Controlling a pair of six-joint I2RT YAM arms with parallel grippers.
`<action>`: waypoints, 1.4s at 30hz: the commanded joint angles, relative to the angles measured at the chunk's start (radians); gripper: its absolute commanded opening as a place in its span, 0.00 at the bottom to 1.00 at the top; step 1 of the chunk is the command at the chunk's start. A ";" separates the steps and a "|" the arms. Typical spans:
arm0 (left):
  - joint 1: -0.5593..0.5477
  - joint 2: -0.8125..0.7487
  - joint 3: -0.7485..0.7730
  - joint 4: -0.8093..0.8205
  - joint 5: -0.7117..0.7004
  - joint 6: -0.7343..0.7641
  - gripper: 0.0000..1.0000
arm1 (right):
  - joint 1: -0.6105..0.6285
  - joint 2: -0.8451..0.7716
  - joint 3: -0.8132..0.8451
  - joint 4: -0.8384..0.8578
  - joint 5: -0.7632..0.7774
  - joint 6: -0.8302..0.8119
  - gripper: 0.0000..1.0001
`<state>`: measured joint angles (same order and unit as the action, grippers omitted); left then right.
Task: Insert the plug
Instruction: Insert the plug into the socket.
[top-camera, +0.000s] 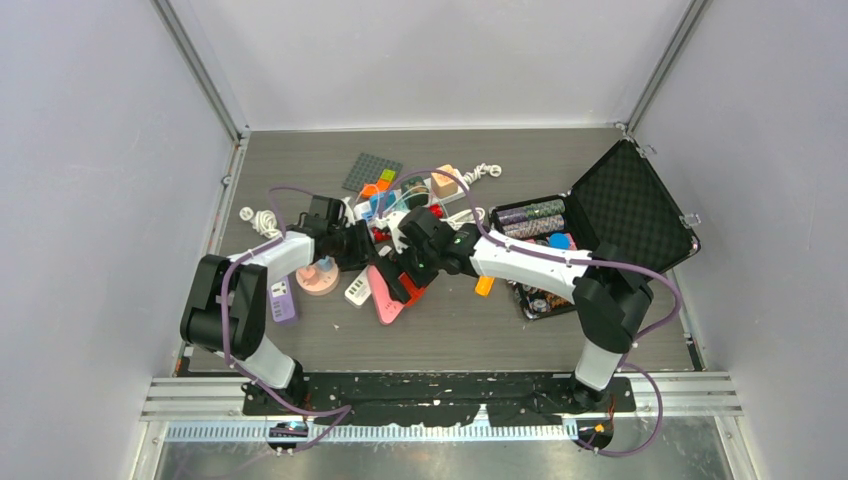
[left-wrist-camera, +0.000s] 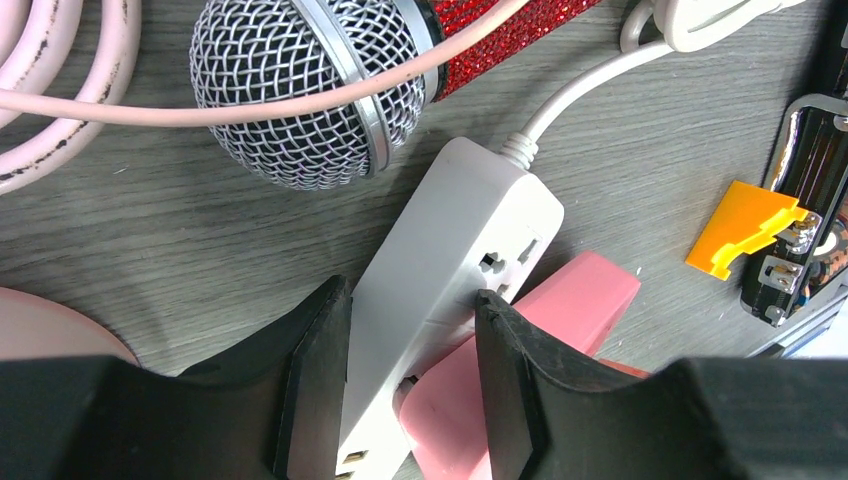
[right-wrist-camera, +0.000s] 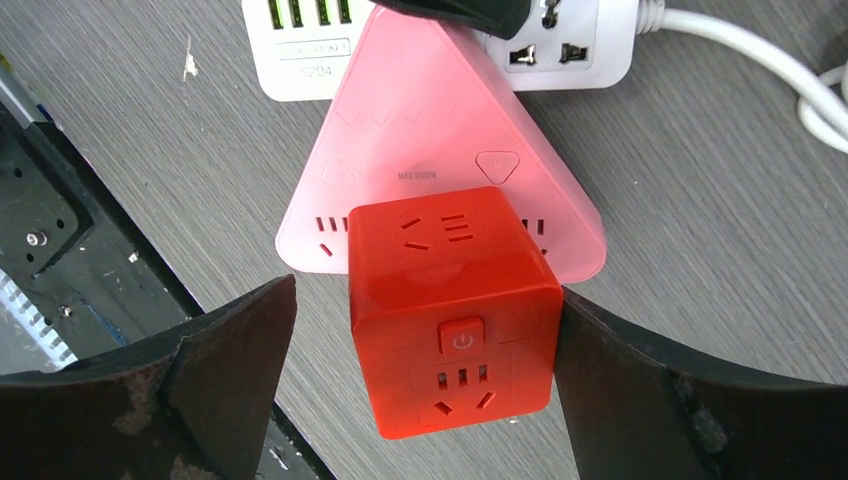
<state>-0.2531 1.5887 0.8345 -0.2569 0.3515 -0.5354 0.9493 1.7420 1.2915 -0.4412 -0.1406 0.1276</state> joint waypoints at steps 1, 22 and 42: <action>-0.003 0.007 -0.018 -0.116 -0.036 0.044 0.46 | 0.011 0.014 -0.010 0.046 -0.020 -0.015 0.92; -0.003 -0.008 -0.036 -0.106 -0.033 0.037 0.45 | 0.088 0.081 -0.066 0.061 0.120 -0.042 0.05; -0.003 -0.007 -0.056 -0.101 -0.020 0.029 0.41 | 0.147 0.203 -0.189 0.111 0.237 0.094 0.06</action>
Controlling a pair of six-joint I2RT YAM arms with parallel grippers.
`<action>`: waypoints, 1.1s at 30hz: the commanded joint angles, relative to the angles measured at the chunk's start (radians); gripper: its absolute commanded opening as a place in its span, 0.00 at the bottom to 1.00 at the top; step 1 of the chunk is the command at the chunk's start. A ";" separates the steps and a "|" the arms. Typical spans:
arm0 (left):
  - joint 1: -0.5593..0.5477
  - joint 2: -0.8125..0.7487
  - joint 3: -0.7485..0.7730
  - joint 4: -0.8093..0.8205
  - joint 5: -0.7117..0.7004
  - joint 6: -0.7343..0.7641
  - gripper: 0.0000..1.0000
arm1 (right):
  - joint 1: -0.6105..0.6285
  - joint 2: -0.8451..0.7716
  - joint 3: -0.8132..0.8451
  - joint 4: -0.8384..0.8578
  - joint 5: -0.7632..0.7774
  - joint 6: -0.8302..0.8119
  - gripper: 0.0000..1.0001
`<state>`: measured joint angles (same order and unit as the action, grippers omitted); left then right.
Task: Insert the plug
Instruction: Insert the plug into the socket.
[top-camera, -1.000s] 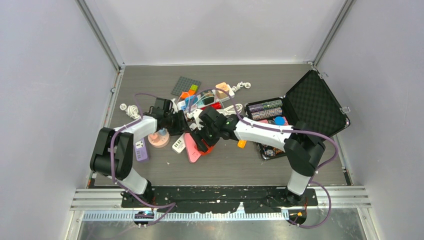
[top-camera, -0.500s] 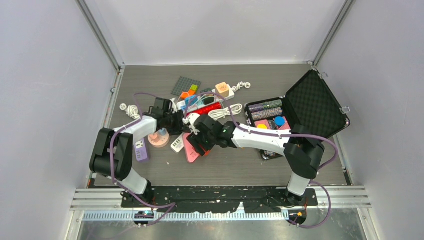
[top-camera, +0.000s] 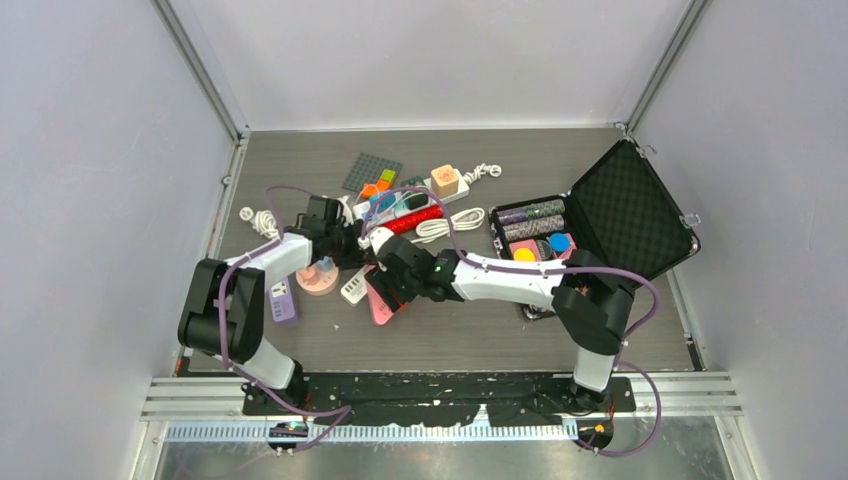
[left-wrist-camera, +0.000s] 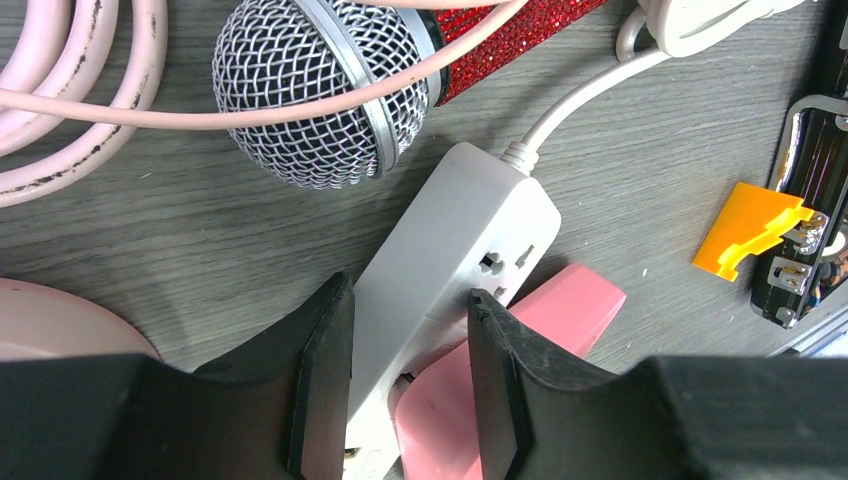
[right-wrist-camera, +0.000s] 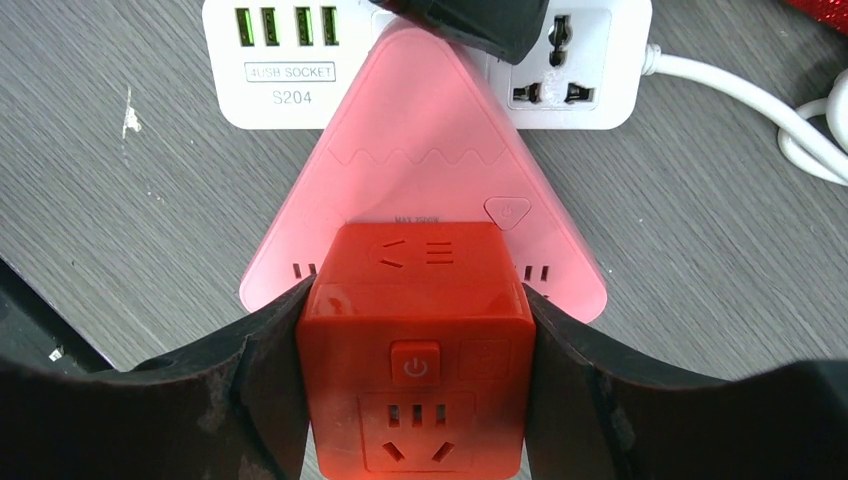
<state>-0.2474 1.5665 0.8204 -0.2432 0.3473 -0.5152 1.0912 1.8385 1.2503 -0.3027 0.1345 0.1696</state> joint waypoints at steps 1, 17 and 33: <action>-0.009 0.016 -0.040 -0.116 -0.016 0.009 0.41 | 0.005 0.078 -0.176 0.034 -0.037 0.053 0.06; -0.007 0.010 -0.005 -0.150 -0.011 0.010 0.43 | 0.000 -0.023 -0.316 0.268 0.034 0.073 0.18; -0.007 -0.003 0.042 -0.180 -0.028 0.038 0.45 | -0.118 -0.073 0.066 -0.125 -0.275 0.030 0.95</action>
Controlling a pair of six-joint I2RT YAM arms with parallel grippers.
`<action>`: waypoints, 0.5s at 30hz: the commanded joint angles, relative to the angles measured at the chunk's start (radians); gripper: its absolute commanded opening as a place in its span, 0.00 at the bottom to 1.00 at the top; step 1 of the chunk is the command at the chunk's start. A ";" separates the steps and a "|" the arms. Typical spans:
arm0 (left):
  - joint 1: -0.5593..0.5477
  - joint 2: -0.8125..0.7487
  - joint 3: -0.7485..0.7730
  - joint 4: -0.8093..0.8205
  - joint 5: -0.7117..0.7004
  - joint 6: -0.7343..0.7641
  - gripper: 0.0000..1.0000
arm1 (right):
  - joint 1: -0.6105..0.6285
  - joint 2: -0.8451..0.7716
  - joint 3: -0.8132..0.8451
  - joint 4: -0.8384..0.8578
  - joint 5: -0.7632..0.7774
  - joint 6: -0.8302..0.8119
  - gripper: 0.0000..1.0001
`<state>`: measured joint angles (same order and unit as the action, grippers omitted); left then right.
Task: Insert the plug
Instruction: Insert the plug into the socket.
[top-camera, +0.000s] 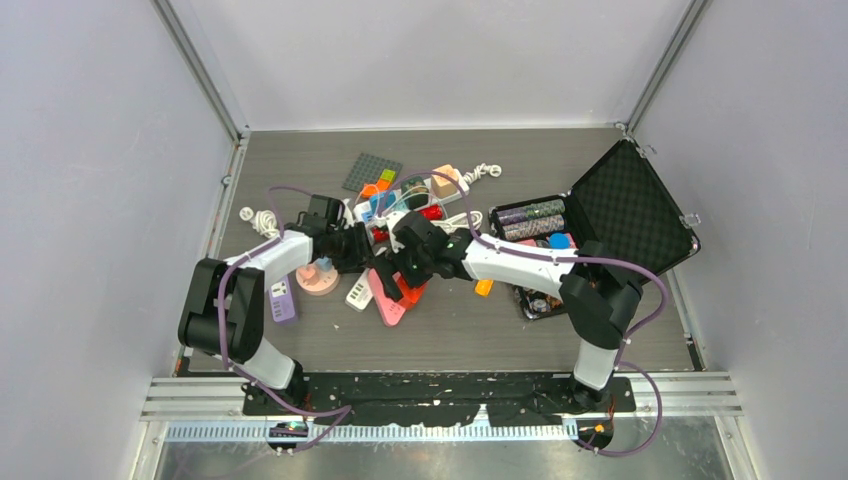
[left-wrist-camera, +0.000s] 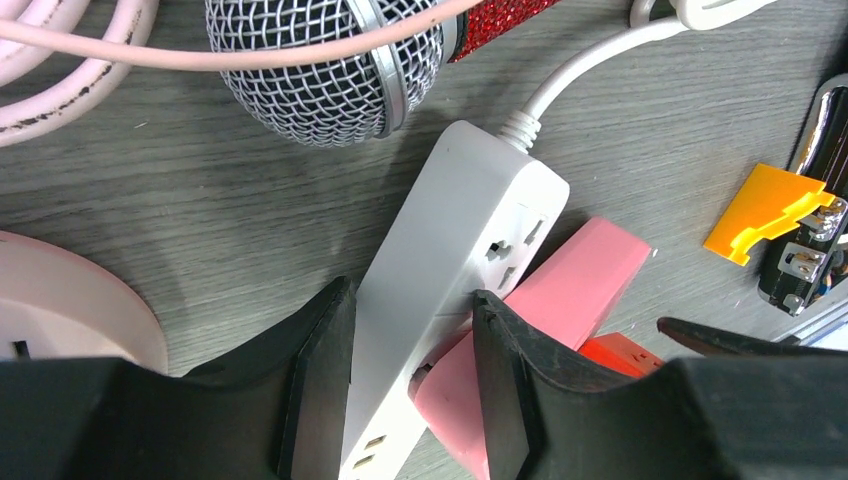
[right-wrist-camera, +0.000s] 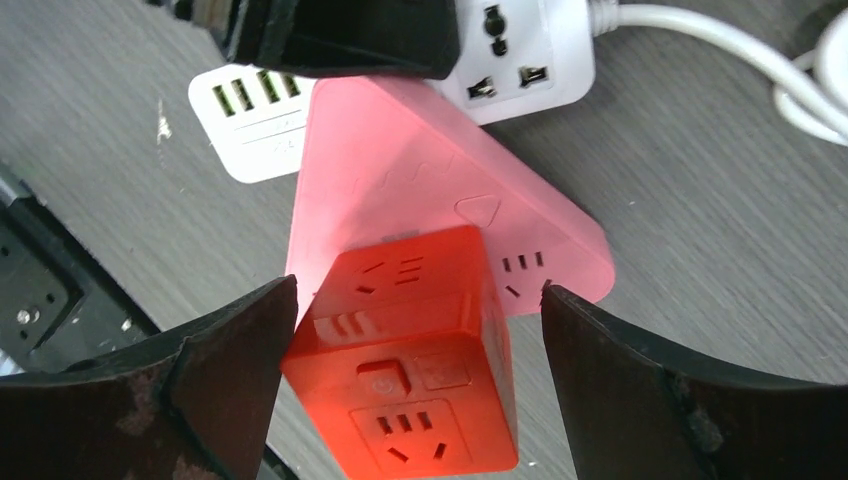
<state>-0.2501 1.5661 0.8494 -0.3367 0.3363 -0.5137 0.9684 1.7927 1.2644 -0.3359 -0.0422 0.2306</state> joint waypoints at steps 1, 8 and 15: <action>-0.005 -0.003 0.011 -0.085 -0.016 0.037 0.45 | 0.004 -0.032 0.049 -0.100 -0.114 -0.044 0.95; -0.004 -0.002 0.010 -0.082 -0.017 0.039 0.46 | 0.012 -0.075 0.006 -0.124 -0.173 -0.174 0.95; -0.005 0.008 0.010 -0.079 -0.015 0.037 0.46 | 0.031 -0.051 -0.016 -0.102 -0.105 -0.219 0.81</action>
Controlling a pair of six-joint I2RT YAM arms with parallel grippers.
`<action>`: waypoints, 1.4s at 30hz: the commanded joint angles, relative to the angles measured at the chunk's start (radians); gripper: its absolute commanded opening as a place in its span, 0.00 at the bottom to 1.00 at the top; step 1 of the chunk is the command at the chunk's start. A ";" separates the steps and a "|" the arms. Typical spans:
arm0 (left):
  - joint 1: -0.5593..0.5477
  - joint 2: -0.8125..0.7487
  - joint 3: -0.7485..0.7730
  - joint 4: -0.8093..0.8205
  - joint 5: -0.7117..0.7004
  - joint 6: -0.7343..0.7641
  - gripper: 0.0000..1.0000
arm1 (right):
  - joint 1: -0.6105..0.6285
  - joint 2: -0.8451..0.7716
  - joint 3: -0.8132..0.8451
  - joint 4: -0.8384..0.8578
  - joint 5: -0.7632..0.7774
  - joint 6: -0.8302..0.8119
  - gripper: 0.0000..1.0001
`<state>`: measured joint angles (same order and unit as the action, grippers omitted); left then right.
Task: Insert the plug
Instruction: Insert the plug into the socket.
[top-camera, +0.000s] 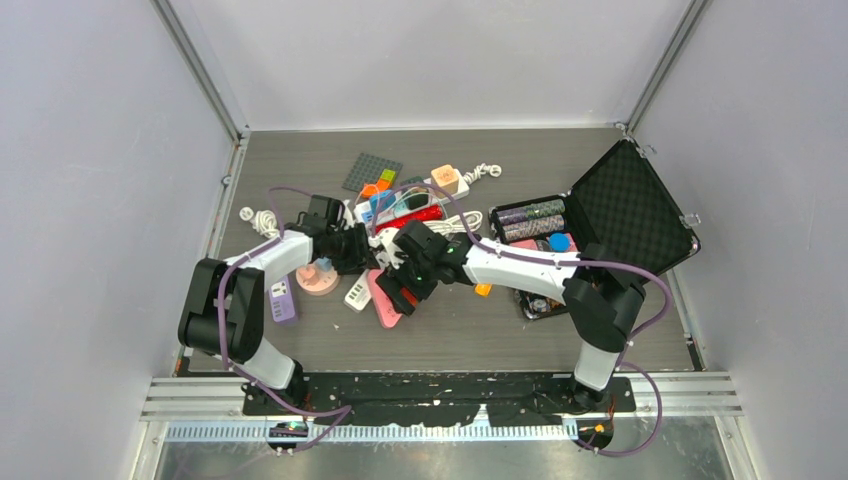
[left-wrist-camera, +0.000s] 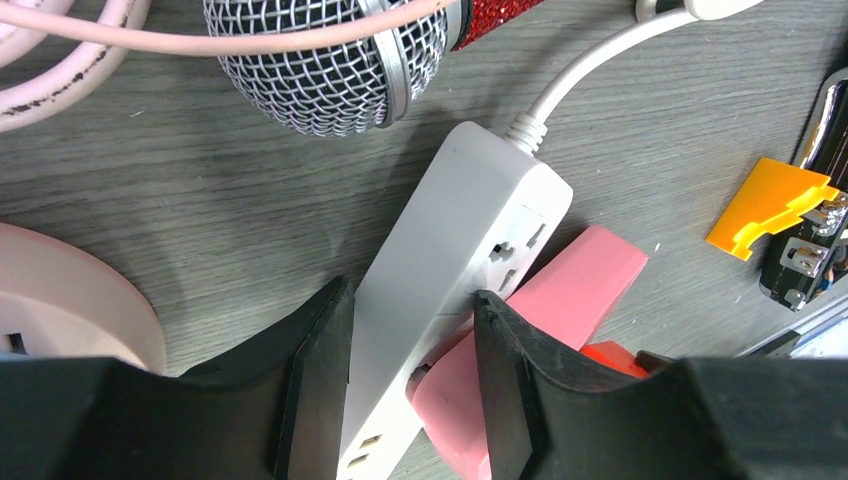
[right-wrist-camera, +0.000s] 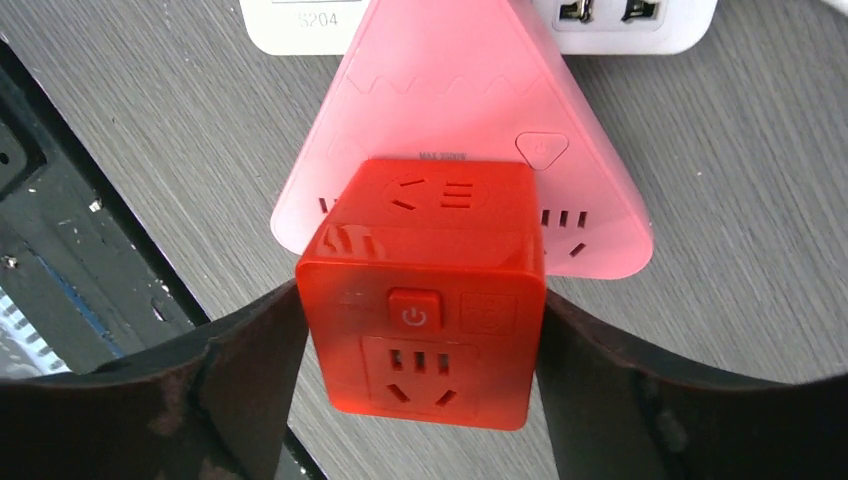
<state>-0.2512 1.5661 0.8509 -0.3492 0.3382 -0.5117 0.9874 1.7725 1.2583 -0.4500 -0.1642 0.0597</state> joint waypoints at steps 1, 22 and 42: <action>-0.003 0.008 0.010 -0.066 -0.018 0.035 0.46 | 0.013 -0.028 -0.011 0.017 0.026 -0.050 0.77; -0.003 0.005 -0.002 -0.068 -0.022 0.028 0.46 | 0.120 0.051 -0.360 0.285 0.146 0.070 0.05; -0.003 -0.031 0.003 -0.087 -0.029 0.028 0.46 | 0.097 0.140 -0.167 0.062 0.090 0.094 0.05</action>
<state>-0.2367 1.5543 0.8562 -0.3393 0.2707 -0.4820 1.0920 1.7760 1.0641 -0.0830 0.0551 0.1272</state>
